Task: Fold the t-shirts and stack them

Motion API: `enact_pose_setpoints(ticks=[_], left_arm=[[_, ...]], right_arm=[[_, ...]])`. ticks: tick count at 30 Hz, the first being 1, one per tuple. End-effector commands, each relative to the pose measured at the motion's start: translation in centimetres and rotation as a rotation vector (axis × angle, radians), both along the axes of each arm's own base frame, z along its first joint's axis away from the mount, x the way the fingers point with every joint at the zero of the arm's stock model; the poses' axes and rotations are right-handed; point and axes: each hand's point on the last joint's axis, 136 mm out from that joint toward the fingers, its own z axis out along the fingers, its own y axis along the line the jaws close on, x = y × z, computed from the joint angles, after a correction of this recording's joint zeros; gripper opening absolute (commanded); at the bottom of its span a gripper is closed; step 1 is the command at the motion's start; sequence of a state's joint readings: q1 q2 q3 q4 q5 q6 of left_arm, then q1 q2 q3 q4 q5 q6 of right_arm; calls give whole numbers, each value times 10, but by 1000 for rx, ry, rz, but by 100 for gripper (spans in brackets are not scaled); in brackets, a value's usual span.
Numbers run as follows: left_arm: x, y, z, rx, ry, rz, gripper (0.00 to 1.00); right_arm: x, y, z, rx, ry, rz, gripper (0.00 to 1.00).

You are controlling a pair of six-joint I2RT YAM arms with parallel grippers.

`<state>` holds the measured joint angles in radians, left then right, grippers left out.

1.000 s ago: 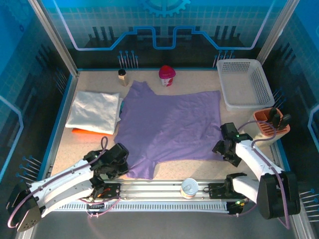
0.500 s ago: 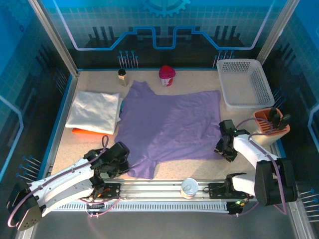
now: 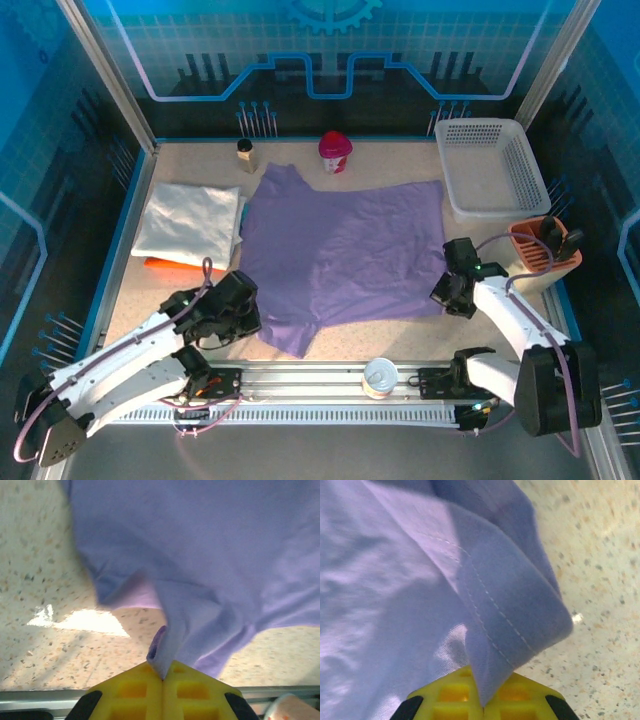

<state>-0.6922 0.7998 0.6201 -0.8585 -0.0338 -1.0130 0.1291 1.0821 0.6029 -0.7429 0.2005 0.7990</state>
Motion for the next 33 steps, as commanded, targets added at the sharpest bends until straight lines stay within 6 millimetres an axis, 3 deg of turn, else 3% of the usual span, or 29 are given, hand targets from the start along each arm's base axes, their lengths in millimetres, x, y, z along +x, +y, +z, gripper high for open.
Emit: enact_pose_setpoints(ticks=[1,4,7,13,18,22,26,33], left_arm=[[16,6,36,38,-87,-53,0],[37,8,71,66,-158,-85,0],[61,4,107,65,-257,-109,0],[110,2,204,59,-574,-143,0],[130,9,290,106,-742,-161,0],[124,18,361,136,-928,-173,0],[100,21,424,105,-1136,-211,0],[38,32,496,56,-1426,-272,0]], right_arm=[[22,10,34,-23,-93,106,0],[39,14,67,-32,-167,131,0],[60,16,116,-52,-307,147,0],[86,16,217,-83,-596,178,0],[94,26,310,-79,-833,248,0],[87,28,369,-97,-974,285,0],[75,39,418,-87,-1090,379,0],[25,48,482,-49,-1320,468,0]])
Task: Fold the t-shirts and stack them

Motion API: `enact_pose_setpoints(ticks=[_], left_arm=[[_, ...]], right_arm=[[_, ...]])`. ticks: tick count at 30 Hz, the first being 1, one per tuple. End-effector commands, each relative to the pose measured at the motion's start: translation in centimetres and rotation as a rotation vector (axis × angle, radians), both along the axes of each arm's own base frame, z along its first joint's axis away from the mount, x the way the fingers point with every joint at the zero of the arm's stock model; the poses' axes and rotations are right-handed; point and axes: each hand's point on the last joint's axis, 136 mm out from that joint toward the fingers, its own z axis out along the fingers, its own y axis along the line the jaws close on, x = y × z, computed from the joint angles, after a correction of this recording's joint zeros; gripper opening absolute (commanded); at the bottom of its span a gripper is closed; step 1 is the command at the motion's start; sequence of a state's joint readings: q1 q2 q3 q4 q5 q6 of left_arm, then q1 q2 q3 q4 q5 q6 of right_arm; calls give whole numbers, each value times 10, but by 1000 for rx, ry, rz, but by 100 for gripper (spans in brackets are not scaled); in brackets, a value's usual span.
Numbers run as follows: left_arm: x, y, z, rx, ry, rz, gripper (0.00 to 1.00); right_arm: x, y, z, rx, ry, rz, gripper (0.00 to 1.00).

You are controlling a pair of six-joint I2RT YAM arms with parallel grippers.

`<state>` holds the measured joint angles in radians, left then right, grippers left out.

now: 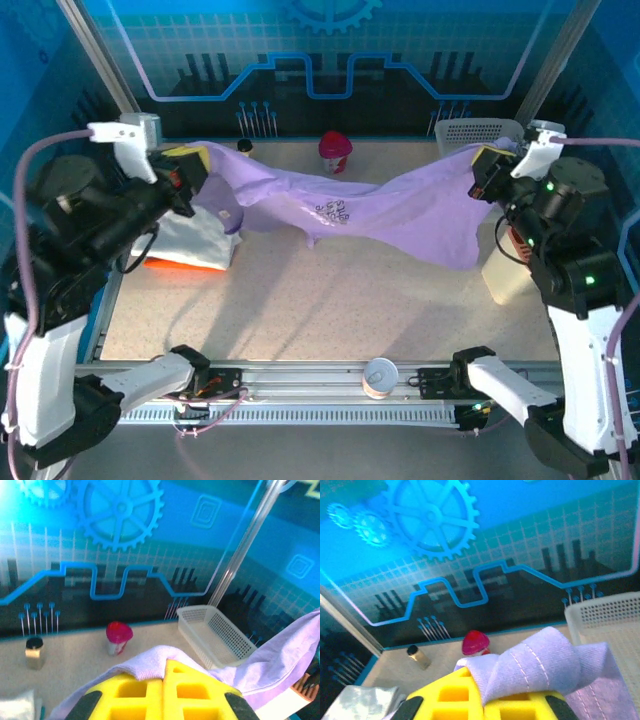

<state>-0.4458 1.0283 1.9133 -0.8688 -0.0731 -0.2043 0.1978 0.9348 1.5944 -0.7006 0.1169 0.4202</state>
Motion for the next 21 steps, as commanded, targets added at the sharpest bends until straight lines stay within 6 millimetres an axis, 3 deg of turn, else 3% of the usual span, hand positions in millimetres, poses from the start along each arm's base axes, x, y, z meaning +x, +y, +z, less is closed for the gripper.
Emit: enact_pose_setpoints(ticks=[1,6,11,13,16,21], left_arm=[[-41,7,51,-12,-221,-63,0],[-87,16,83,-73,-359,-129,0],[-97,19,90,-72,-398,-132,0],[-87,19,85,-64,-379,-107,0],[-51,23,64,-43,-291,-1,0],[25,19,-6,72,-120,155,0]], right_arm=[[-36,7,44,-11,-168,80,0],[-74,-4,51,15,-243,60,0],[-92,-4,45,27,-238,82,0],[-88,-4,36,39,-210,78,0],[-69,-1,13,49,-128,68,0],[-20,-1,-58,69,123,-7,0]])
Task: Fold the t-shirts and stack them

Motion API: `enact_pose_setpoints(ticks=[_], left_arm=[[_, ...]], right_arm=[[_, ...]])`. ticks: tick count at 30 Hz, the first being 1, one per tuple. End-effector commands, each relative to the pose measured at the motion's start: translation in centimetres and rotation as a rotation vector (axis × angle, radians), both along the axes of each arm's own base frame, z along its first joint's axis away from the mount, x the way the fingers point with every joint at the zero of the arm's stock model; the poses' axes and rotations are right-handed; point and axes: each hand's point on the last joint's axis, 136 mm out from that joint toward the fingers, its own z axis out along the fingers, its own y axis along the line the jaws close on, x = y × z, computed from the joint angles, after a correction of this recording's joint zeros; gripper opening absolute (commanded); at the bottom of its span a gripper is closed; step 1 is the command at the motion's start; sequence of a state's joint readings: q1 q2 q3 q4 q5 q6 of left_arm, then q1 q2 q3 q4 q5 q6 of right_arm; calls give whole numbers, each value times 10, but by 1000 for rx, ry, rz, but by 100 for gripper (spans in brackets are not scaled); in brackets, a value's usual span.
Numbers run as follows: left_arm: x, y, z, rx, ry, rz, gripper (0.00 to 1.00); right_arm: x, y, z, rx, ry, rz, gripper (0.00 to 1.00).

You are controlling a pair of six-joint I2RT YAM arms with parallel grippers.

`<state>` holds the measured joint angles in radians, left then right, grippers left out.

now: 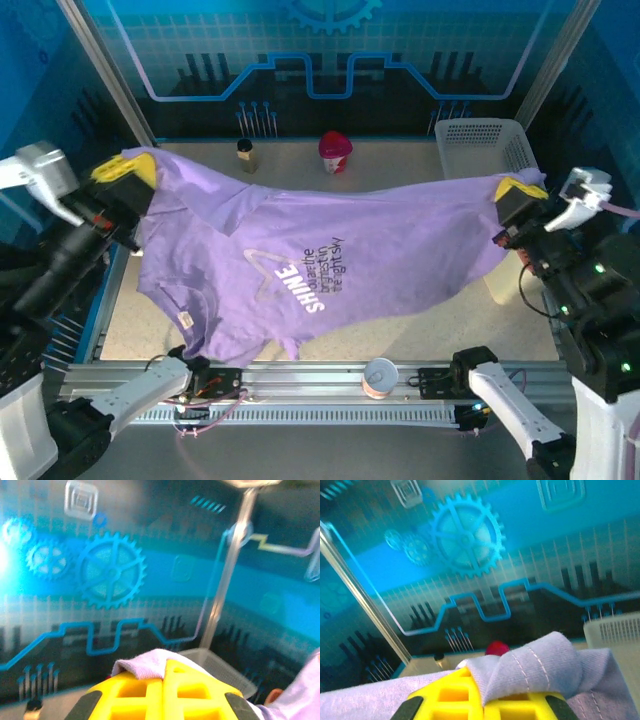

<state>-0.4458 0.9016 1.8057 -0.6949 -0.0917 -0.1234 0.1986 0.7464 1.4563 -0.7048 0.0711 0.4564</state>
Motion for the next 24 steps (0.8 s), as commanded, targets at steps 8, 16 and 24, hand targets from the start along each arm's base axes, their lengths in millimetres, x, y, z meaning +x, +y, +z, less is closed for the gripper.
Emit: enact_pose_setpoints(ticks=[8,16,24], left_arm=[[147,-17,-178,80,416,215,0],[228,-2,-287,1,643,226,0],[277,-6,-328,-48,720,194,0]], right_arm=[[87,-3,-185,-50,586,-175,0],[163,12,-265,-61,617,-181,0],[217,15,-289,-81,618,-153,0]])
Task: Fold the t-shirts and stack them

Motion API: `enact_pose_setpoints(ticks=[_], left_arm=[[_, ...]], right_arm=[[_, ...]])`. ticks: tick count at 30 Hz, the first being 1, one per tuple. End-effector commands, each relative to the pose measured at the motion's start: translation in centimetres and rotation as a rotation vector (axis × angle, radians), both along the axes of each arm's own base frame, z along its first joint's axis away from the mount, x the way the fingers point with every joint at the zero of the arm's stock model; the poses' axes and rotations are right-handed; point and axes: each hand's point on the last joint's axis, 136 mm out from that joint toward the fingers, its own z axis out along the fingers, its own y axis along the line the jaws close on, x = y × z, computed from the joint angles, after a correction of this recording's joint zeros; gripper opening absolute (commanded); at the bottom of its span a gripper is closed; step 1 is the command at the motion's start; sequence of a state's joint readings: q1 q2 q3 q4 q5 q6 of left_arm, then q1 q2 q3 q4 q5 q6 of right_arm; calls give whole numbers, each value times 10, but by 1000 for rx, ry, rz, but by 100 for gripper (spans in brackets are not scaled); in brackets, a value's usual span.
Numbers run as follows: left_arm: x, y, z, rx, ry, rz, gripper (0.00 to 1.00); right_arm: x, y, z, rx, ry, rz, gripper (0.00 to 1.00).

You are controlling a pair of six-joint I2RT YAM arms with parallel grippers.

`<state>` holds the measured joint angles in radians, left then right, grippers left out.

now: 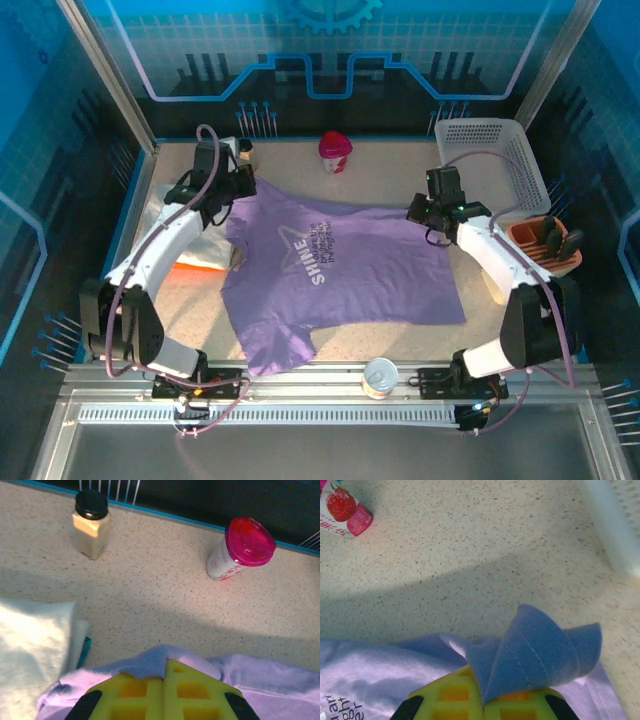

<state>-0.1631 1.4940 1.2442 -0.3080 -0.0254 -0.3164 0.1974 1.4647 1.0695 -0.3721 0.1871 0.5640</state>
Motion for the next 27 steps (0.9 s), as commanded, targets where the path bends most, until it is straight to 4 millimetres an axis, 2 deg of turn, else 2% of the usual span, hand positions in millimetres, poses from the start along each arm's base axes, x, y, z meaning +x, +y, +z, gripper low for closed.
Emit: enact_pose_setpoints(ticks=[1,6,11,15,18,22,27], left_arm=[[26,-12,22,-102,-71,-32,0],[41,-26,13,-166,-36,-67,0],[58,-31,19,-171,-55,-87,0],[67,-34,22,-160,-34,-106,0],[68,-32,15,-146,-12,-96,0],[62,-27,6,-148,24,-79,0],[46,-22,-6,-169,63,-58,0]], right_arm=[[36,-5,34,11,-139,1,0],[45,-31,27,6,-119,-48,0],[49,-52,24,24,-124,-93,0],[58,-47,15,58,-99,-55,0],[62,-43,9,74,-85,-30,0],[63,-40,2,86,-59,-17,0],[52,-36,2,106,-25,-7,0]])
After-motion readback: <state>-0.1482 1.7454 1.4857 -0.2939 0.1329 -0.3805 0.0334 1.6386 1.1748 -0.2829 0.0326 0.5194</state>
